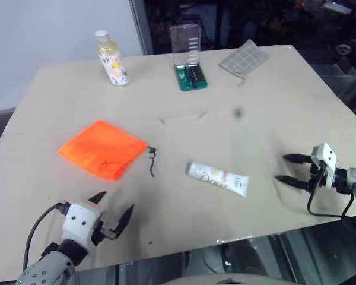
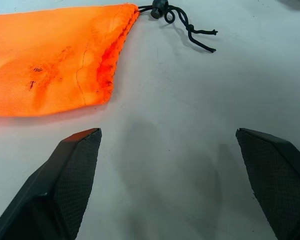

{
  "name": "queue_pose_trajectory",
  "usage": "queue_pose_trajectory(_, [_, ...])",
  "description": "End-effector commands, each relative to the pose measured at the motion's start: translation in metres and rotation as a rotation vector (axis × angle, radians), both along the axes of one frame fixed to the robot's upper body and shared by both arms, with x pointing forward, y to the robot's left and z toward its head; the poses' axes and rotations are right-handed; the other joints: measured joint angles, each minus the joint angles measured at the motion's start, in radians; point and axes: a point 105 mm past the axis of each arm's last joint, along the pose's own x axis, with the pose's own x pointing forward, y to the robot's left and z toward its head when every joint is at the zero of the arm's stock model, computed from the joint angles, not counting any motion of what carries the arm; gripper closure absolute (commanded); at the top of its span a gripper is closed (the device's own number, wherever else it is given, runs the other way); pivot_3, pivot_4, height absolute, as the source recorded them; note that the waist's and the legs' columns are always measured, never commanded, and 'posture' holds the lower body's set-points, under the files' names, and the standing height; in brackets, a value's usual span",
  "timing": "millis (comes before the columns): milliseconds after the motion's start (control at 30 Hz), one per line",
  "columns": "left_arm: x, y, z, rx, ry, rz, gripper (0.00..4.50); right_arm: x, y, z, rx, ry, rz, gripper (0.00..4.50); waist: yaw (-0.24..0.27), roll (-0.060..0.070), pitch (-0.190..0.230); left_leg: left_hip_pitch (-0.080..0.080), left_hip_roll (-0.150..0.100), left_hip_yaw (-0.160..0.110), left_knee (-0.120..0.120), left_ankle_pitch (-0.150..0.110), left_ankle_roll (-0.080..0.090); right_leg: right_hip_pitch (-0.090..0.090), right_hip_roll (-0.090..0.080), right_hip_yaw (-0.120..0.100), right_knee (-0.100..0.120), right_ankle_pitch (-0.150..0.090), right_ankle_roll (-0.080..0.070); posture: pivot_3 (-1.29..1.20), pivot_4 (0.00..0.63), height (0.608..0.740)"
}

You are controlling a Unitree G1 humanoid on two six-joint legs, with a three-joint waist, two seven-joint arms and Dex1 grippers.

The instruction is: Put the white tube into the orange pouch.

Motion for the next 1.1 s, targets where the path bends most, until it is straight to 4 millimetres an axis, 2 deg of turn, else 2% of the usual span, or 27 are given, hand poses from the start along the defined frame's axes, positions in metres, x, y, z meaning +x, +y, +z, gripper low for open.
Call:
queue_pose_trajectory(33, [-0.002, -0.007, 0.008, -0.008, -0.029, -0.016, 0.03, 0.001, -0.004, 0.011, 0.007, -0.034, 0.000, 0.00, 0.000, 0.000, 0.000, 0.000, 0.000, 0.000, 0.000, 0.000, 0.000, 0.000, 0.000, 0.000, 0.000, 0.000, 0.000, 0.00, 0.150, 0.740])
queue_pose_trajectory(600, [-0.002, -0.019, 0.004, -0.010, -0.036, -0.030, 0.03, -0.003, -0.001, 0.010, 0.004, -0.023, 0.014, 0.00, 0.000, 0.000, 0.000, 0.000, 0.000, 0.001, 0.000, 0.000, 0.000, 0.000, 0.000, 0.001, 0.000, 0.000, 0.000, 0.00, 0.150, 0.740])
queue_pose_trajectory(867, [0.001, -0.015, 0.008, 0.004, -0.046, -0.038, 0.03, -0.006, 0.004, 0.009, 0.011, -0.015, 0.023, 0.00, 0.000, 0.000, 0.000, 0.000, 0.000, 0.002, 0.000, 0.000, 0.000, 0.000, 0.000, 0.001, 0.000, 0.000, 0.000, 0.00, 0.150, 0.740])
queue_pose_trajectory(933, [0.004, -0.015, 0.011, 0.010, -0.056, -0.042, 0.03, -0.006, 0.010, 0.012, 0.026, -0.014, 0.043, 0.00, 0.000, 0.000, 0.000, 0.000, 0.000, 0.002, 0.000, 0.000, 0.000, 0.000, 0.000, 0.001, 0.001, 0.000, 0.000, 0.00, 0.150, 0.740])
queue_pose_trajectory(1100, [0.023, -0.015, 0.027, 0.175, -0.108, -0.053, 0.03, -0.008, 0.044, 0.035, 0.108, -0.023, 0.109, 0.00, 0.001, 0.000, 0.000, 0.000, 0.000, 0.000, 0.001, 0.000, 0.000, 0.000, 0.001, 0.001, 0.001, 0.000, 0.001, 0.00, 0.150, 0.740])
